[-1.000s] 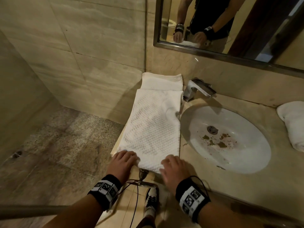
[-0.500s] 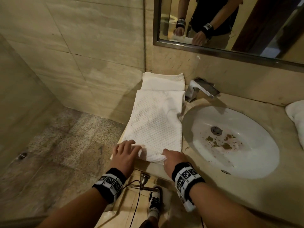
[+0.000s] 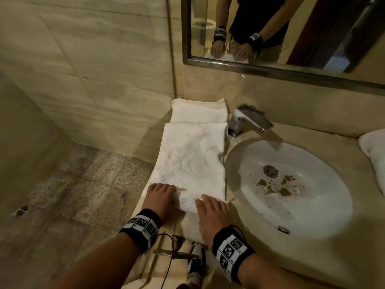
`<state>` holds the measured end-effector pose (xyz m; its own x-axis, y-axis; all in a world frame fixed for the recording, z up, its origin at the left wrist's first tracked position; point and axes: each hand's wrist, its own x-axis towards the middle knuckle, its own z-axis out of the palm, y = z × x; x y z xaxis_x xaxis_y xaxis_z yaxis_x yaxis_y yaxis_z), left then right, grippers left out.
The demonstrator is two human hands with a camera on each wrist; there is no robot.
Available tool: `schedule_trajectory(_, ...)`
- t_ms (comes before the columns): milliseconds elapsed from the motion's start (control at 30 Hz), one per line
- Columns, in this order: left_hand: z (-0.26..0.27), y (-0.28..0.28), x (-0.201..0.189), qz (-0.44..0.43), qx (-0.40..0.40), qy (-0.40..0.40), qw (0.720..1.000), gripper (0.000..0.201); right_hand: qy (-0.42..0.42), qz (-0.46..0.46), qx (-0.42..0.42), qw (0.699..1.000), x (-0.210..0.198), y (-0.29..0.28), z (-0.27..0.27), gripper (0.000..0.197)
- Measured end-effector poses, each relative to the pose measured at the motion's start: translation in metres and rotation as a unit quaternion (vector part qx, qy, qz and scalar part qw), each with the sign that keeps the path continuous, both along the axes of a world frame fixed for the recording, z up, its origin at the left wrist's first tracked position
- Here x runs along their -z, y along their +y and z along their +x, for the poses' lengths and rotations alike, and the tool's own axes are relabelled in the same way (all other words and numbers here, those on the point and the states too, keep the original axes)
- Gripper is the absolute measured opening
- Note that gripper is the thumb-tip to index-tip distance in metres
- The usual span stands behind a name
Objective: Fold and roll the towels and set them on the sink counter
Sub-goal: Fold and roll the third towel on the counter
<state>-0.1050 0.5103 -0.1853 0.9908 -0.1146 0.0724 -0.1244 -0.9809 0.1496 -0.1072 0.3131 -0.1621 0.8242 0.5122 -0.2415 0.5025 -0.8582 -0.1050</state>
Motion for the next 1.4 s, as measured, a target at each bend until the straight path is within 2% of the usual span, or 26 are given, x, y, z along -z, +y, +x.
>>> schedule_trajectory(33, 0.003, -0.001, -0.003, 0.005, -0.008, 0.009, 1.0, 0.028, 0.006, 0.002, 0.004, 1.0, 0.003, -0.001, 0.005, 0.069)
schedule_trajectory(133, 0.007, -0.003, -0.008, 0.025, -0.012, 0.038, 0.999, 0.026, 0.028, 0.006, 0.003, 1.0, -0.004, -0.003, 0.02, 0.058)
schedule_trajectory(200, 0.002, -0.002, -0.008, 0.03, -0.001, 0.007, 1.0, 0.024, 0.061, -0.006, -0.02, 0.998, -0.01, -0.001, 0.03, 0.055)
schedule_trajectory(333, -0.028, -0.004, -0.004, 0.017, 0.023, -0.027, 0.999, 0.045, 0.169, -0.021, -0.003, 0.985, -0.021, -0.004, 0.048, 0.034)
schedule_trajectory(433, -0.041, -0.004, -0.001, 0.036, 0.043, 0.037, 0.998, 0.06, 0.24, -0.057, 0.006, 0.969, -0.026, -0.009, 0.058, 0.03)
schedule_trajectory(500, -0.032, -0.008, -0.007, 0.039, 0.024, 0.09, 0.995, 0.058, 0.215, -0.08, 0.002, 0.973, -0.031, -0.01, 0.056, 0.038)
schedule_trajectory(600, -0.002, -0.016, -0.027, 0.051, 0.001, 0.172, 0.984, 0.047, 0.118, -0.094, -0.002, 0.989, -0.028, -0.006, 0.034, 0.069)
schedule_trajectory(667, 0.016, -0.016, -0.031, 0.055, 0.008, 0.22, 0.974, 0.044, 0.084, -0.108, -0.002, 0.991, -0.023, -0.006, 0.021, 0.083)
schedule_trajectory(733, 0.02, -0.014, -0.034, 0.056, 0.022, 0.212, 0.975, 0.048, 0.078, -0.121, -0.005, 0.99, -0.017, -0.008, 0.02, 0.09)
schedule_trajectory(833, -0.001, -0.014, -0.033, 0.069, 0.037, 0.144, 0.986, 0.067, 0.081, -0.103, 0.015, 0.991, -0.013, -0.011, 0.033, 0.074)
schedule_trajectory(933, -0.025, -0.011, -0.023, 0.109, 0.074, 0.109, 0.985, 0.084, 0.132, -0.065, 0.015, 0.989, -0.017, -0.014, 0.045, 0.06)
schedule_trajectory(967, -0.027, -0.011, -0.021, 0.11, 0.075, 0.121, 0.984, 0.084, 0.149, -0.065, 0.008, 0.987, -0.018, -0.015, 0.048, 0.057)
schedule_trajectory(1033, -0.023, -0.015, -0.025, 0.103, 0.063, 0.156, 0.981, 0.069, 0.176, -0.087, -0.003, 0.981, -0.023, -0.016, 0.05, 0.056)
schedule_trajectory(1133, -0.002, -0.025, -0.04, 0.072, 0.032, 0.253, 0.964, 0.048, 0.12, -0.121, -0.015, 0.985, -0.028, -0.013, 0.036, 0.065)
schedule_trajectory(1200, 0.014, -0.028, -0.052, 0.051, 0.012, 0.33, 0.942, 0.051, 0.07, -0.134, -0.02, 0.988, -0.031, -0.008, 0.022, 0.079)
schedule_trajectory(1267, 0.02, -0.027, -0.057, 0.069, 0.018, 0.355, 0.932, 0.058, 0.071, -0.143, -0.02, 0.987, -0.028, -0.006, 0.015, 0.084)
schedule_trajectory(1300, 0.019, -0.027, -0.056, 0.087, 0.025, 0.339, 0.936, 0.059, 0.082, -0.14, -0.016, 0.987, -0.025, -0.007, 0.015, 0.084)
schedule_trajectory(1400, -0.004, -0.03, -0.044, 0.124, 0.027, 0.216, 0.968, 0.072, 0.104, -0.099, -0.012, 0.99, -0.021, -0.015, 0.023, 0.072)
